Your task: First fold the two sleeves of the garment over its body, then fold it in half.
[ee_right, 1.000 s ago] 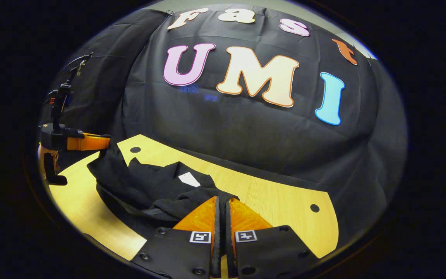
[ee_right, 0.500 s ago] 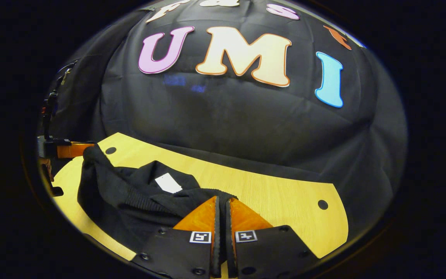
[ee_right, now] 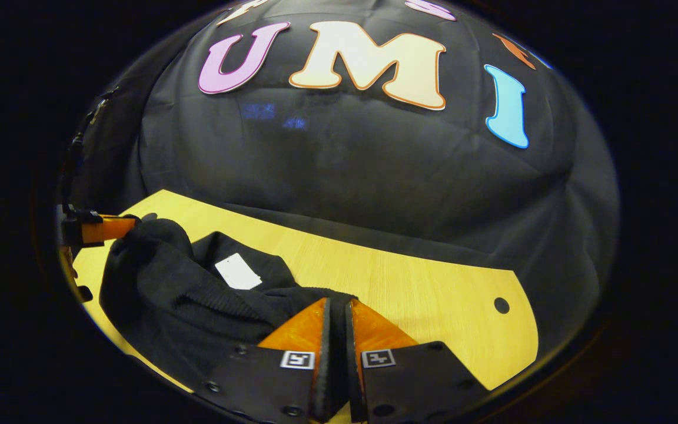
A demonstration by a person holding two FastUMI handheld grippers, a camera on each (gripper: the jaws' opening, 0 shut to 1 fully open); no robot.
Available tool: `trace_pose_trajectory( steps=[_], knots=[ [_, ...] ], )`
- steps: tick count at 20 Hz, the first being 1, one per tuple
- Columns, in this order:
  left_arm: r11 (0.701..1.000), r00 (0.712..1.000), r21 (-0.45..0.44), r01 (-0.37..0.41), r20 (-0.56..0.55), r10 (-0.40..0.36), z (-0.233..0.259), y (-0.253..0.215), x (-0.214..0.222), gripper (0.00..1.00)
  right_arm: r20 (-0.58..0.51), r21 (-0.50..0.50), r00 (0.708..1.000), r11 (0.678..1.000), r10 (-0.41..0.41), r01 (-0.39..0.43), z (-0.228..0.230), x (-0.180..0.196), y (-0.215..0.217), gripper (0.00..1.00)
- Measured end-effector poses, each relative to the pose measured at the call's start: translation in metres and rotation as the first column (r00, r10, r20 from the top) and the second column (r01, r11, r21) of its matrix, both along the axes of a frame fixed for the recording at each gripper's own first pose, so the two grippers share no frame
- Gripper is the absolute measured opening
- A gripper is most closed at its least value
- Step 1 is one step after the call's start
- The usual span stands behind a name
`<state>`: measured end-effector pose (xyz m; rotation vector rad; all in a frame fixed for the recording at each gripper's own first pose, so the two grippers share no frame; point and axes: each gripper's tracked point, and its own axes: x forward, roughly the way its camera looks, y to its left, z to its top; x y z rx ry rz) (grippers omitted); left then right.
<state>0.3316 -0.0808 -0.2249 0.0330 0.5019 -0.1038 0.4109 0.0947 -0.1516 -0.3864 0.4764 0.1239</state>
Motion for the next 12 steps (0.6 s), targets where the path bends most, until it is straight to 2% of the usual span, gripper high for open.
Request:
trace_pose_trajectory(
  steps=[1,2,3,4,5,6,8,12],
  knots=[
    [1.000,1.000,0.010,-0.019,0.021,0.019,0.006,0.004,0.003,0.02,0.012,-0.007,1.000,1.000,-0.009,0.009,0.004,0.000,-0.004,0.32],
    [1.000,0.999,0.002,-0.021,0.031,0.021,0.010,0.002,0.005,0.11,0.024,-0.004,1.000,1.000,-0.014,0.014,0.010,0.000,-0.006,0.49],
    [1.000,0.999,-0.004,-0.009,0.030,0.009,0.013,0.000,0.003,0.34,0.032,0.011,0.999,1.000,-0.017,0.016,0.014,-0.001,-0.006,0.67],
    [1.000,1.000,-0.001,-0.001,0.029,0.001,0.016,-0.002,-0.004,0.58,0.041,0.023,0.999,1.000,-0.020,0.019,0.020,-0.003,-0.007,0.66],
    [1.000,1.000,0.011,-0.001,0.028,0.001,0.019,0.000,-0.007,0.81,0.049,0.035,0.999,0.999,-0.020,0.018,0.027,-0.005,-0.006,0.80],
    [1.000,1.000,0.026,-0.005,0.024,0.004,0.023,0.002,-0.010,0.89,0.056,0.043,0.998,0.999,-0.022,0.020,0.032,-0.008,-0.006,0.88],
    [1.000,0.999,0.025,0.002,0.043,-0.003,0.036,0.001,-0.014,0.94,0.080,0.047,0.997,0.999,-0.019,0.016,0.046,-0.016,-0.006,1.00],
    [1.000,0.995,0.013,0.012,0.098,-0.013,0.071,0.003,-0.031,0.95,0.142,0.053,0.990,0.998,0.021,-0.028,0.081,-0.042,0.003,1.00]
  ],
)
